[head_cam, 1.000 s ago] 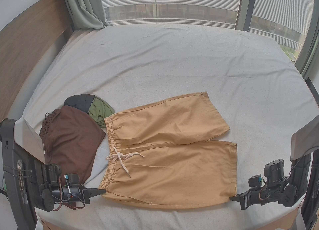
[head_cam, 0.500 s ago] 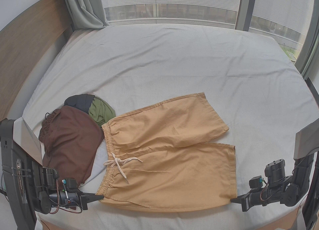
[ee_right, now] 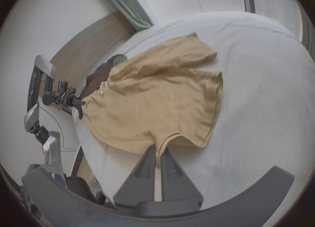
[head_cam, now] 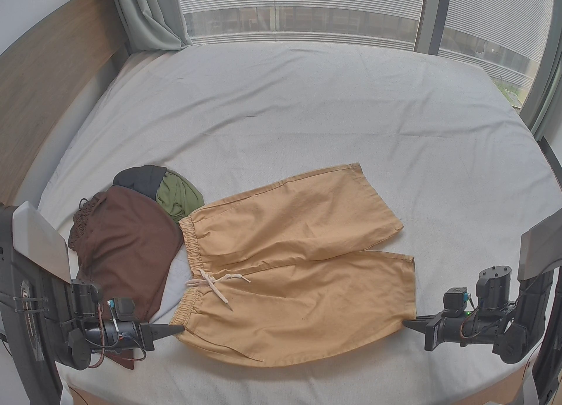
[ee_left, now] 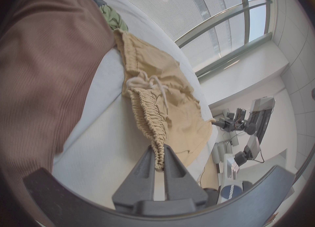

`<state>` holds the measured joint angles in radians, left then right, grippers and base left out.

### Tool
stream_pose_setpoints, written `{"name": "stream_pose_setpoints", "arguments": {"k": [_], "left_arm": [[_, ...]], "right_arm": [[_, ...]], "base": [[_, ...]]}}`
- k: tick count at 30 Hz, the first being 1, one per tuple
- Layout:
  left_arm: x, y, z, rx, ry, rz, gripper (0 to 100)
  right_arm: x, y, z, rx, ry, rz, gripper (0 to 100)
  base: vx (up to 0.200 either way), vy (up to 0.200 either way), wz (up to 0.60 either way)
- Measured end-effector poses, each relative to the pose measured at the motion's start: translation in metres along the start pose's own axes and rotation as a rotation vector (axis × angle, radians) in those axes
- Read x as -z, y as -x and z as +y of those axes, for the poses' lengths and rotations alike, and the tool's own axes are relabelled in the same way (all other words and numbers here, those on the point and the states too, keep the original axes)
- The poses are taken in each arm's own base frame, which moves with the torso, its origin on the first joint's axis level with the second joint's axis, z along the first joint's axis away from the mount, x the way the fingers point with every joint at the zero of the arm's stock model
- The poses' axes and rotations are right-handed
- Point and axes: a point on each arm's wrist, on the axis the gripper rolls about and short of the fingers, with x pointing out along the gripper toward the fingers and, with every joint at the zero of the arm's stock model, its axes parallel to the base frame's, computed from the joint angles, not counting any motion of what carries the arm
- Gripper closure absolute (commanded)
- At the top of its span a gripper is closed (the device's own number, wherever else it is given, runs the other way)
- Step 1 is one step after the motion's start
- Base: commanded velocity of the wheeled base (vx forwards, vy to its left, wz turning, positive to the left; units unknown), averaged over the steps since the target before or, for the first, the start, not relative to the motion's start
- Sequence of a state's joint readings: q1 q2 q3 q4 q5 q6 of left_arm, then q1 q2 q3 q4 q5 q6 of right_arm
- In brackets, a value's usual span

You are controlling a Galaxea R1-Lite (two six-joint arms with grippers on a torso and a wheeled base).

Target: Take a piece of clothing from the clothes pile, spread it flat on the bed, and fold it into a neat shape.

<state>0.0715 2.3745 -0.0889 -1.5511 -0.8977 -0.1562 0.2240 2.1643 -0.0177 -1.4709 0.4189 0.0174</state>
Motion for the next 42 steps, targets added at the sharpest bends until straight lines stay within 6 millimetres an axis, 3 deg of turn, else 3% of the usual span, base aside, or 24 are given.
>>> {"name": "stream_pose_setpoints", "arguments": {"k": [7, 14, 42], "left_arm": [[-0.029, -0.003, -0.016, 0.047, 0.008, -0.078, 100], [-0.043, -0.005, -0.026, 0.07, -0.027, -0.114, 100], [-0.061, -0.008, -0.026, 0.051, -0.02, -0.183, 100]], "right_arm": [[-0.008, -0.001, 0.0, -0.005, -0.008, -0.066, 100], [-0.015, -0.004, 0.0, -0.011, -0.036, -0.099, 100], [-0.042, 0.012, 0.007, -0.032, -0.008, -0.24, 100]], "base": [[0.0, 0.0, 0.0], [0.0, 0.0, 0.0], [0.0, 0.0, 0.0]]}}
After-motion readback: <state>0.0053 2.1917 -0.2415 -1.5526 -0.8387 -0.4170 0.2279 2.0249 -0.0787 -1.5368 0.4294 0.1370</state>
